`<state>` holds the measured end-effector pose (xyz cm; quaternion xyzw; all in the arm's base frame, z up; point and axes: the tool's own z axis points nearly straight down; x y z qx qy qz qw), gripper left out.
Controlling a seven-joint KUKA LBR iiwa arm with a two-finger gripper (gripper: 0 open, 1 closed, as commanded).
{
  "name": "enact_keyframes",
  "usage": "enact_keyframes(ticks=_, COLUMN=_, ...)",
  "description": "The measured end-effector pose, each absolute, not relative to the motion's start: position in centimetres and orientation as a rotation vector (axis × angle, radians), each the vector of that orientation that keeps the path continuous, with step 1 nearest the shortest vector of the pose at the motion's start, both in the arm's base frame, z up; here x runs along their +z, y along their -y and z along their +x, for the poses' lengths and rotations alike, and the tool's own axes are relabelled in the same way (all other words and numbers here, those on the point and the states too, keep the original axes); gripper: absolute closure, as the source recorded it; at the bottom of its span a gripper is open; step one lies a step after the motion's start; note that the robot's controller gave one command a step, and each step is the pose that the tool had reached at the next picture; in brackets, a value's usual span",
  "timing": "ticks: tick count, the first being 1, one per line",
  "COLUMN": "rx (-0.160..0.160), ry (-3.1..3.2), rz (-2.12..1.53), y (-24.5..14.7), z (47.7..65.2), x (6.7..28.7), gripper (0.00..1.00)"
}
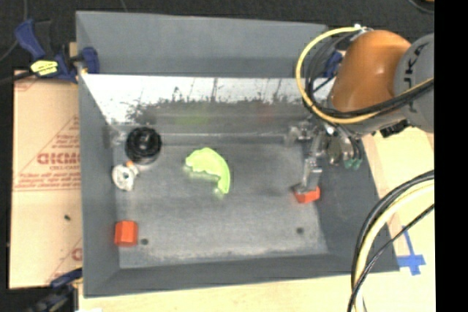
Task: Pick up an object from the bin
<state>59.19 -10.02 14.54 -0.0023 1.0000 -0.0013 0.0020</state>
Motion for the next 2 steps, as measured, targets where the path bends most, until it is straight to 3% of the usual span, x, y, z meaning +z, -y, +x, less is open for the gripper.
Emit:
enact_keyframes(ticks=1, rx=-0.004, ry=-3.138, rz=-0.007, y=10.0, z=59.2, x=14.5, gripper=0.00)
enact_keyframes(ticks=2, rx=-0.008, ry=-3.128, rz=-0.153, y=10.6, z=60.9, x=7.2, gripper=0.00)
